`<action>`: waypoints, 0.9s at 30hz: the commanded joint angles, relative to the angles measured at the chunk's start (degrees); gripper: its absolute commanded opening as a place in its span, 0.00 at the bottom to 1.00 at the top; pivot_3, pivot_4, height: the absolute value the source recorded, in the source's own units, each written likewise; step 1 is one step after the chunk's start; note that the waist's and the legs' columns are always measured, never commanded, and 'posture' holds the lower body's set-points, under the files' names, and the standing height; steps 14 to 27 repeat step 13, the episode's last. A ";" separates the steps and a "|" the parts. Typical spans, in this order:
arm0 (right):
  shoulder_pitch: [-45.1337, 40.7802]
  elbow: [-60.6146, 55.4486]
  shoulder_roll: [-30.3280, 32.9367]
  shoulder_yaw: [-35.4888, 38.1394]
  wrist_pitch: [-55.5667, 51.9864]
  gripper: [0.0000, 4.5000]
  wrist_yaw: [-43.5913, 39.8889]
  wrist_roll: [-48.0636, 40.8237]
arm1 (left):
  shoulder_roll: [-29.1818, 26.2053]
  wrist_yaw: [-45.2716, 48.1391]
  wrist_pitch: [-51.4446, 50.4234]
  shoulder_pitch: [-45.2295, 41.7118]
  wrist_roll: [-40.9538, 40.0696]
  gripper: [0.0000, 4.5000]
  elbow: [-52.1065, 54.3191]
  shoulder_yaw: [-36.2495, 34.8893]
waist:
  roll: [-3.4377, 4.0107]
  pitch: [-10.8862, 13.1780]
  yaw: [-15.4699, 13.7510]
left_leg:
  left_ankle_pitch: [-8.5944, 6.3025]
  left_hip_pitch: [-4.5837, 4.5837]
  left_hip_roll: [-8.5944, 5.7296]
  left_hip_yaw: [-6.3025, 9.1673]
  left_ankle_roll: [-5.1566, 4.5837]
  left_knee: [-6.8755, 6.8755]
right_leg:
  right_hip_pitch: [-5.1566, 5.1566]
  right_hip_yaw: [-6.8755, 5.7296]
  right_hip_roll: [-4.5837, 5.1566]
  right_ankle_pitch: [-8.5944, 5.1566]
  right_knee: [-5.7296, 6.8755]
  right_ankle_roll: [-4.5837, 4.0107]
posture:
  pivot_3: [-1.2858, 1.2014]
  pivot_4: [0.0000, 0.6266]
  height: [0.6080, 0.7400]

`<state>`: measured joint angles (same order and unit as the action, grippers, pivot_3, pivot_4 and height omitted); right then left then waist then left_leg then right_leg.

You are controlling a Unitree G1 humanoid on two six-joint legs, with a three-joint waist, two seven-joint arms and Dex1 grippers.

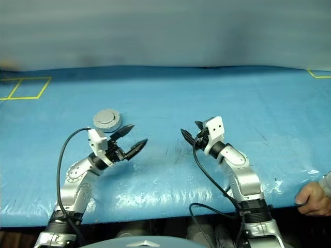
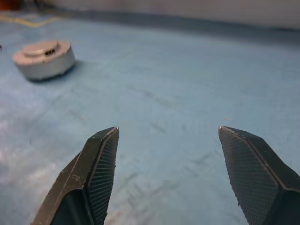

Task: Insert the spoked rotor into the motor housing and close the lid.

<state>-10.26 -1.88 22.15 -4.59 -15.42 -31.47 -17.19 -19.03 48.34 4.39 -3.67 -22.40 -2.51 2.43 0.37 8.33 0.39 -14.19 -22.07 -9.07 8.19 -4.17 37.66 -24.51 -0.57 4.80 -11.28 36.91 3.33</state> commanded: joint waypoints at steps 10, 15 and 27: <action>0.13 0.09 1.56 -1.53 2.12 0.99 -5.41 3.22 | -0.30 0.90 8.29 -1.50 8.70 1.00 -6.30 3.16 | -0.01 0.01 -0.63 | 0.07 0.01 0.28 -0.22 0.21 -0.10 | -0.05 0.20 -0.21 0.10 -0.04 -0.19 | 0.52 0.24 1.00; 0.03 0.14 1.15 -1.25 2.08 0.99 -5.26 3.27 | -0.07 0.71 8.65 -1.77 9.19 1.00 -6.68 3.29 | -0.01 0.01 -0.88 | 0.07 0.01 0.28 -0.28 0.21 -0.10 | -0.07 0.26 -0.22 0.12 -0.05 -0.18 | 0.52 0.24 1.00; 0.03 0.14 1.15 -1.25 2.08 0.99 -5.26 3.27 | -0.07 0.71 8.65 -1.77 9.19 1.00 -6.68 3.29 | -0.01 0.01 -0.88 | 0.07 0.01 0.28 -0.28 0.21 -0.10 | -0.07 0.26 -0.22 0.12 -0.05 -0.18 | 0.52 0.24 1.00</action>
